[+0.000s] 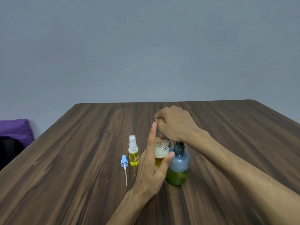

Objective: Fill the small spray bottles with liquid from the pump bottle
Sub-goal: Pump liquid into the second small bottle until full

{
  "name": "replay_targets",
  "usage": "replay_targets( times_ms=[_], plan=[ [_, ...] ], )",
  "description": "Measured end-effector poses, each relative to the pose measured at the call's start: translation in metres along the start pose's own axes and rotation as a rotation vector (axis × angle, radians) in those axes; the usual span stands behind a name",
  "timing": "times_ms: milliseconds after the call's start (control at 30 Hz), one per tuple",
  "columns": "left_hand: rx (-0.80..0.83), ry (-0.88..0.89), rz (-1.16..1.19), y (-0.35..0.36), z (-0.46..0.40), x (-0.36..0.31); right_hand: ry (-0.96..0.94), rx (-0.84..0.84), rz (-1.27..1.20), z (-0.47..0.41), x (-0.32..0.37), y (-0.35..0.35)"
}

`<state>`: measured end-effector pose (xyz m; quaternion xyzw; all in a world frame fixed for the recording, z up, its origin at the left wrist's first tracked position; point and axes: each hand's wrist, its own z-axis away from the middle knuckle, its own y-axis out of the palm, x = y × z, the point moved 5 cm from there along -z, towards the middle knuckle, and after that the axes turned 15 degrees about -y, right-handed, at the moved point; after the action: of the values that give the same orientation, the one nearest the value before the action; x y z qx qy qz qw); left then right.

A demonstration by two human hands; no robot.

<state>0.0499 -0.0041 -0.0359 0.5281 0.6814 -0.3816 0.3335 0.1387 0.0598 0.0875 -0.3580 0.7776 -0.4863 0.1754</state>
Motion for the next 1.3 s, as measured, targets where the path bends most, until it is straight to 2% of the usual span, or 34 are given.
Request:
replay_targets(
  times_ms=[100, 233, 400, 733, 867, 1000, 1167, 1300],
  plan=[
    [0.01, 0.005, 0.029, 0.0014, -0.0011, 0.0005, 0.019, 0.033, 0.0, 0.0027, 0.001, 0.0059],
    [-0.012, 0.031, 0.013, -0.0003, -0.0004, 0.0026, -0.01, -0.033, 0.002, 0.0, -0.0003, -0.0012],
    [-0.006, 0.014, 0.033, 0.0015, -0.0017, 0.0057, -0.018, 0.037, 0.012, 0.0004, 0.003, 0.0038],
    [0.006, 0.028, 0.021, 0.0, -0.0001, 0.005, -0.046, -0.026, 0.009, -0.0026, 0.0015, 0.0006],
    [0.015, -0.001, 0.013, 0.0025, -0.0007, 0.0056, -0.028, 0.056, -0.026, 0.0004, 0.0, 0.0081],
    [0.004, 0.03, -0.023, 0.0002, -0.0003, 0.0047, -0.039, 0.009, -0.044, -0.0028, -0.0013, 0.0014],
    [0.007, 0.014, 0.041, 0.0015, -0.0014, 0.0021, -0.024, 0.073, -0.033, 0.0012, 0.001, 0.0079],
    [-0.01, 0.023, 0.027, 0.0013, -0.0002, 0.0031, -0.038, -0.005, -0.031, -0.0033, -0.002, -0.0002]
  ],
)
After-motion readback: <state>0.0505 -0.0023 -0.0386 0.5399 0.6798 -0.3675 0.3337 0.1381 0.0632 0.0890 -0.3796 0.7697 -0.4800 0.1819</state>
